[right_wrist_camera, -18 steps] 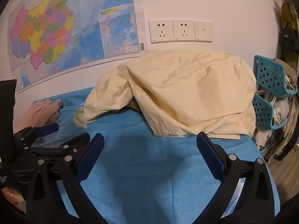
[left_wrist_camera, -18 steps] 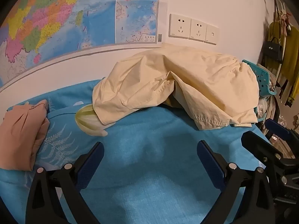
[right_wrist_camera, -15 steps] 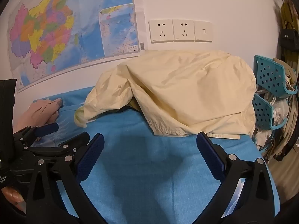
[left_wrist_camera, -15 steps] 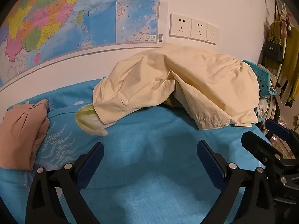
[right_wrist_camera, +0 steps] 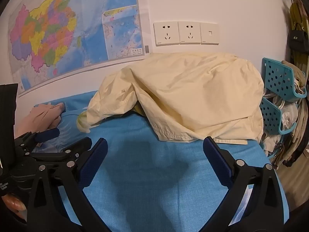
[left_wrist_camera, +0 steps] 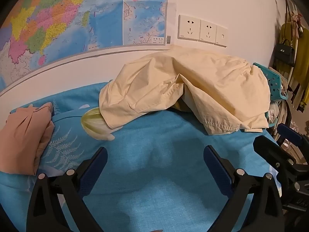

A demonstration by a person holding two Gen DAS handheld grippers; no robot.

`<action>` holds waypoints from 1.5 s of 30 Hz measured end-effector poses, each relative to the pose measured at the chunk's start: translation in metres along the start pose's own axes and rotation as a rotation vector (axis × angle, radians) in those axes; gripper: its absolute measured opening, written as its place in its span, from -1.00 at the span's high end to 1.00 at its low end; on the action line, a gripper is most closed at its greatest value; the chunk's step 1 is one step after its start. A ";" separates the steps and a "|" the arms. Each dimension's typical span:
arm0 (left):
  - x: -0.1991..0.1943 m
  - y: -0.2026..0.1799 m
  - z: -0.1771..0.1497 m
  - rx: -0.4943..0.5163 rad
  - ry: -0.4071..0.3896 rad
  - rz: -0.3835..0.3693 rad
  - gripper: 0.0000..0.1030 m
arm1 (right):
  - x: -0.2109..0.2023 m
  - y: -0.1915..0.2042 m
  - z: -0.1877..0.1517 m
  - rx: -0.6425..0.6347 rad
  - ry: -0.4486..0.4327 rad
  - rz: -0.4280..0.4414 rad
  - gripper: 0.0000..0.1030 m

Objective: Fold large clothes

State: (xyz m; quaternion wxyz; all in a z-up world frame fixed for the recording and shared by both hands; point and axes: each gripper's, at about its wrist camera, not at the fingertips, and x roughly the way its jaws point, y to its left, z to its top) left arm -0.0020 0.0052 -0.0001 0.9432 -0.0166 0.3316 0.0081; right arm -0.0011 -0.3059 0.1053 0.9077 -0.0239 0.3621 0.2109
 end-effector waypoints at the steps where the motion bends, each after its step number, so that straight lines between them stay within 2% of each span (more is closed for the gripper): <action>1: 0.000 0.000 0.000 0.000 -0.001 0.001 -0.87 | 0.000 0.000 0.000 0.001 0.000 -0.001 -0.89; 45: -0.005 -0.005 0.008 0.019 -0.038 0.021 -0.87 | 0.003 -0.004 0.005 -0.001 -0.010 0.002 -0.89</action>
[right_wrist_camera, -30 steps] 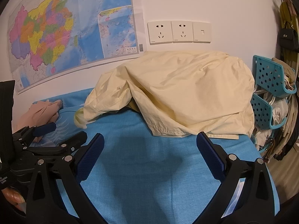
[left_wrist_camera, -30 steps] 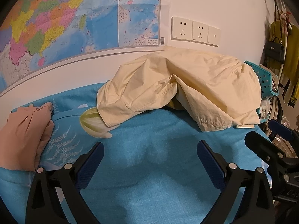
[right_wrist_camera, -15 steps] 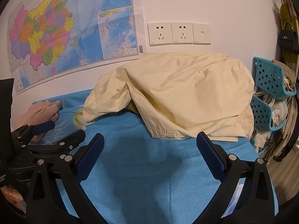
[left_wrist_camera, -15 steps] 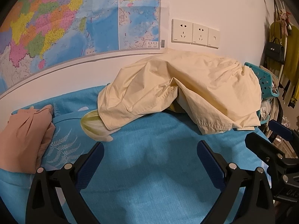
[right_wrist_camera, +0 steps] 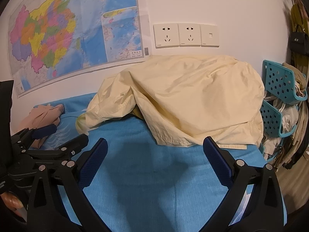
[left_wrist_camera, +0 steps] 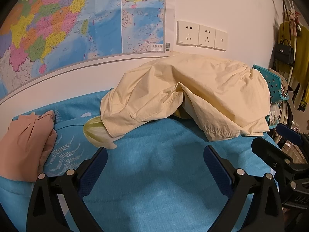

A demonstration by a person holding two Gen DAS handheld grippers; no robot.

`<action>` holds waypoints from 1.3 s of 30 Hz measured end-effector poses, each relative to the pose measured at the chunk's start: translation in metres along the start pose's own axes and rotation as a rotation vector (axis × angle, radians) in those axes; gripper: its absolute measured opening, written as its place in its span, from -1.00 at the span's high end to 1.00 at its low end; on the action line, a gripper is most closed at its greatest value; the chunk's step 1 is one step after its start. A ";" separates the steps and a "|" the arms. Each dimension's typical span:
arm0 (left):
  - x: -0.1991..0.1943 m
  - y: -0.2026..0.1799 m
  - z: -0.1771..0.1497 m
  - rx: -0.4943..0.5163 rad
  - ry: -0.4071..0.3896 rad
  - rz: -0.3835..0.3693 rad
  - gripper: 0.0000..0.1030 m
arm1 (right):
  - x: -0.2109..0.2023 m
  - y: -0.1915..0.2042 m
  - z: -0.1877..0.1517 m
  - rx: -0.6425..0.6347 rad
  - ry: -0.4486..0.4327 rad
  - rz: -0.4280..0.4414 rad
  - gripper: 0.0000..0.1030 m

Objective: Fold large clothes

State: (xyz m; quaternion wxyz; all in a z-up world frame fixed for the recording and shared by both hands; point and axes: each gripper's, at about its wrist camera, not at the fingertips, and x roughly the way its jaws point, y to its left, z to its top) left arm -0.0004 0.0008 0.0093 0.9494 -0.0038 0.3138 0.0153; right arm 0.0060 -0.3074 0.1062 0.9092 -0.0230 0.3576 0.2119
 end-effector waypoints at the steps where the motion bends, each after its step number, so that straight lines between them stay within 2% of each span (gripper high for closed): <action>1: 0.000 0.000 0.000 -0.001 0.000 -0.001 -0.87 | 0.000 0.000 0.000 0.000 -0.001 0.000 -0.89; 39: 0.017 0.001 0.008 -0.007 0.021 -0.010 -0.87 | 0.009 0.005 0.006 -0.027 0.006 -0.009 -0.89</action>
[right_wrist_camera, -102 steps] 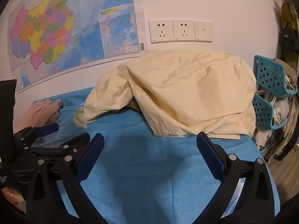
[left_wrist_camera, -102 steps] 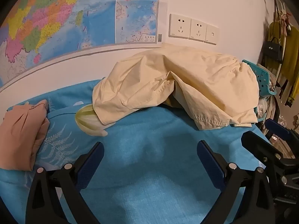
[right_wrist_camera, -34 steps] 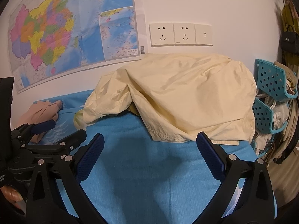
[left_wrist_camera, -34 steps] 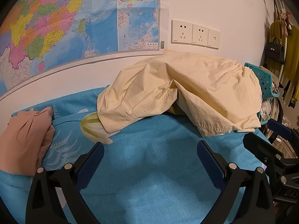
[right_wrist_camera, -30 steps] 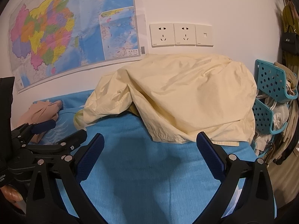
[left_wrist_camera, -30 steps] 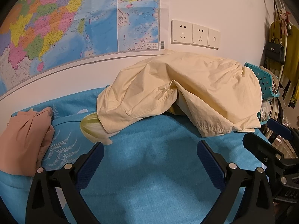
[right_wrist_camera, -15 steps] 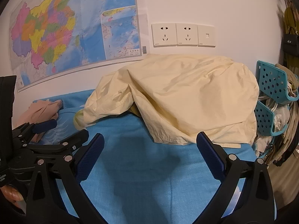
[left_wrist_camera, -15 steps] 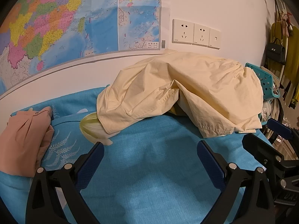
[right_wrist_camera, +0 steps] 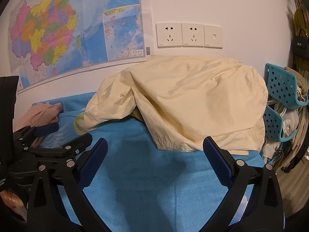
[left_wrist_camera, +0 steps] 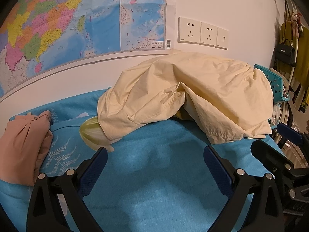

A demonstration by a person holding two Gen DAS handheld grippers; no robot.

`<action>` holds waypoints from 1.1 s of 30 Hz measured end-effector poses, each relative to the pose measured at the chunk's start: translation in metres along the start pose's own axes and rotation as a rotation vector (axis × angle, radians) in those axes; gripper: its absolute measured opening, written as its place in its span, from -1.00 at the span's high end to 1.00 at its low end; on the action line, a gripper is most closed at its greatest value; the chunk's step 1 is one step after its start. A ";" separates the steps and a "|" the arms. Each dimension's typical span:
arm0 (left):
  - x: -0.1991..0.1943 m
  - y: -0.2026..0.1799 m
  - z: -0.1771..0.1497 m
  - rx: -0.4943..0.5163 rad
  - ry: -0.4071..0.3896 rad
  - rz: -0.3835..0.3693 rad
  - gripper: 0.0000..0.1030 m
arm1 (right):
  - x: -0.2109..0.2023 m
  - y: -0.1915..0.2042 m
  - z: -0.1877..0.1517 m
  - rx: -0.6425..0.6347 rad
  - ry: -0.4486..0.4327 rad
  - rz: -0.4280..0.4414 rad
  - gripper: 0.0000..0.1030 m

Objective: Fold large clothes

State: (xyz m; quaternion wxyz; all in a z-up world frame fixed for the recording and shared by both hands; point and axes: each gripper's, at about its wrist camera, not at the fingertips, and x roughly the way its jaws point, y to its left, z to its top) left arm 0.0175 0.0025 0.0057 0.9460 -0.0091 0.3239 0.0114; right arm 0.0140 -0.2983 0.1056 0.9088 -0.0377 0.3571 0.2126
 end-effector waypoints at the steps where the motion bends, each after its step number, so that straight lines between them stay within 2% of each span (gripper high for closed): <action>1: 0.001 0.000 0.000 -0.001 0.002 -0.002 -0.87 | 0.001 0.000 0.000 -0.001 0.000 -0.001 -0.89; 10: 0.014 0.002 0.006 -0.002 0.027 -0.006 -0.87 | 0.012 0.002 0.006 -0.042 0.001 -0.007 -0.89; 17: 0.043 0.026 0.016 -0.035 0.077 0.037 -0.87 | 0.050 0.008 0.027 -0.150 0.023 -0.022 -0.89; 24: 0.060 0.060 0.020 -0.068 0.111 0.104 -0.87 | 0.129 0.037 0.038 -0.392 0.096 -0.091 -0.89; 27: 0.063 0.071 0.019 -0.070 0.118 0.131 -0.87 | 0.148 0.060 0.034 -0.559 0.049 -0.142 -0.83; 29: 0.066 0.077 0.018 -0.074 0.128 0.142 -0.87 | 0.161 0.073 0.031 -0.673 0.049 -0.189 -0.63; 31: 0.068 0.083 0.016 -0.077 0.141 0.145 -0.87 | 0.172 0.077 0.034 -0.728 0.080 -0.195 0.14; 32: 0.068 0.086 0.015 -0.078 0.143 0.149 -0.87 | 0.173 0.075 0.037 -0.740 0.098 -0.183 0.35; 33: 0.068 0.090 0.015 -0.077 0.143 0.155 -0.87 | 0.169 0.074 0.041 -0.742 0.101 -0.173 0.82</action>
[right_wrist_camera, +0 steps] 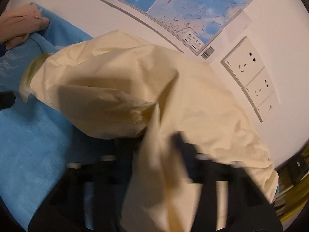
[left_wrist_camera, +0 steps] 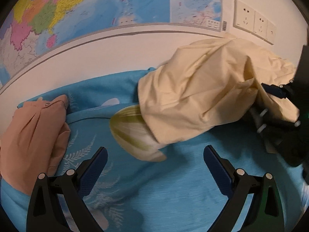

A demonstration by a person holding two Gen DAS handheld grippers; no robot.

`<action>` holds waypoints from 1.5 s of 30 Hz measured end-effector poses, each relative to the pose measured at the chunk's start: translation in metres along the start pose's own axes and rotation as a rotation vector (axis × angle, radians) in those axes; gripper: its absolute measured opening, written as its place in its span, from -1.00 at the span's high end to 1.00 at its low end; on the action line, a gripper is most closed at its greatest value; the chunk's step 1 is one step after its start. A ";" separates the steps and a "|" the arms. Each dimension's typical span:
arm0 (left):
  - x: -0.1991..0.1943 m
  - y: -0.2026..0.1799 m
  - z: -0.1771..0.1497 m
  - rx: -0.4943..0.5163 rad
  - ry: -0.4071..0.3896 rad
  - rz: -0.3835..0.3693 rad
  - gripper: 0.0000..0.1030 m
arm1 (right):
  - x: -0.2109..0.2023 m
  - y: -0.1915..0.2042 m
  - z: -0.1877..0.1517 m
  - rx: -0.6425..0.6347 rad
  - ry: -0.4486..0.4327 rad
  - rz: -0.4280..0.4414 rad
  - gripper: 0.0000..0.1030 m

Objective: Fold large clothes

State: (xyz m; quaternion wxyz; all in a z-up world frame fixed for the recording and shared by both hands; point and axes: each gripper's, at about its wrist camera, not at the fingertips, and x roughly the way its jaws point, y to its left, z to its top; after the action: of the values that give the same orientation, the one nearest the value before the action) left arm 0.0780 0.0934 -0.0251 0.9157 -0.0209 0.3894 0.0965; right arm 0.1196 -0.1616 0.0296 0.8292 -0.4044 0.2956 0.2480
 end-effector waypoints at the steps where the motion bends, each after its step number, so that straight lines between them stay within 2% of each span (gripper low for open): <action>1: 0.000 0.003 0.000 0.003 -0.002 0.002 -0.87 | -0.009 -0.007 0.001 0.006 -0.020 0.017 0.88; 3: -0.001 0.010 -0.002 0.003 -0.008 0.007 -0.87 | -0.037 -0.027 0.002 0.047 -0.092 0.050 0.89; 4: -0.002 0.013 -0.002 -0.002 -0.011 0.007 -0.87 | -0.053 -0.038 0.001 0.077 -0.138 0.050 0.84; 5: -0.001 0.017 -0.001 -0.007 -0.014 0.005 -0.87 | -0.060 -0.044 0.003 0.092 -0.148 0.049 0.78; 7: 0.000 0.023 -0.001 -0.017 -0.016 0.000 -0.87 | -0.060 -0.042 0.006 0.069 -0.113 0.069 0.22; 9: 0.002 0.027 0.001 -0.025 -0.016 0.003 -0.87 | -0.047 -0.024 0.006 -0.015 -0.097 0.020 -0.18; 11: 0.002 0.029 0.001 -0.029 -0.018 0.013 -0.87 | -0.022 -0.001 0.009 -0.101 -0.066 -0.026 -0.23; 12: 0.003 0.030 0.001 -0.028 -0.019 0.016 -0.87 | -0.009 0.004 0.012 -0.128 -0.040 -0.018 -0.23; 13: 0.002 0.031 0.001 -0.027 -0.019 0.022 -0.87 | 0.001 0.007 0.016 -0.137 -0.029 -0.021 -0.06; 14: 0.001 0.032 0.000 -0.026 -0.019 0.026 -0.87 | 0.007 0.007 0.016 -0.134 -0.022 -0.012 0.15; 15: 0.000 0.034 -0.001 -0.023 -0.024 0.029 -0.87 | 0.008 0.004 0.018 -0.121 -0.016 0.002 0.61; 16: -0.001 0.038 -0.001 -0.020 -0.029 0.036 -0.87 | 0.004 -0.004 0.020 -0.096 -0.020 0.014 0.80; 17: -0.002 0.040 -0.001 -0.020 -0.033 0.037 -0.87 | -0.006 -0.013 0.023 -0.063 -0.045 0.035 0.86; 20: -0.005 0.052 0.002 -0.030 -0.062 0.019 -0.87 | -0.068 -0.077 0.036 0.119 -0.183 0.087 0.91; 23: -0.015 0.052 0.014 -0.009 -0.151 -0.015 -0.87 | -0.122 -0.151 0.045 0.301 -0.290 0.080 0.91; 25: -0.022 0.042 0.025 0.038 -0.214 -0.066 -0.87 | -0.145 -0.194 0.047 0.397 -0.332 0.082 0.92; 29: -0.029 0.007 0.046 0.118 -0.316 -0.212 -0.87 | -0.180 -0.246 0.040 0.509 -0.401 0.089 0.92; 31: -0.027 -0.017 0.054 0.148 -0.355 -0.317 -0.87 | -0.195 -0.269 0.037 0.555 -0.431 0.094 0.92; 33: -0.024 -0.043 0.057 0.173 -0.369 -0.420 -0.87 | -0.207 -0.293 0.030 0.616 -0.465 0.131 0.92; 37: -0.019 -0.092 0.050 0.235 -0.372 -0.575 -0.87 | -0.229 -0.324 0.023 0.684 -0.512 0.120 0.92; 38: -0.021 -0.106 0.045 0.268 -0.389 -0.591 -0.87 | -0.231 -0.329 0.025 0.702 -0.516 0.119 0.92; 41: -0.030 -0.138 0.038 0.363 -0.456 -0.572 -0.87 | -0.233 -0.340 0.025 0.721 -0.519 0.140 0.92; 42: -0.033 -0.150 0.042 0.385 -0.501 -0.538 -0.87 | -0.235 -0.342 0.025 0.713 -0.519 0.137 0.92; 45: -0.029 -0.165 0.067 0.359 -0.561 -0.492 -0.87 | -0.242 -0.345 0.016 0.703 -0.526 0.134 0.92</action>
State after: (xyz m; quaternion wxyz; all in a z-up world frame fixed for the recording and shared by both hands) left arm 0.1377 -0.0656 0.0363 0.9712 0.0736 0.1189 -0.1930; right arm 0.1789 -0.3801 0.3856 0.9453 -0.0009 0.1667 0.2802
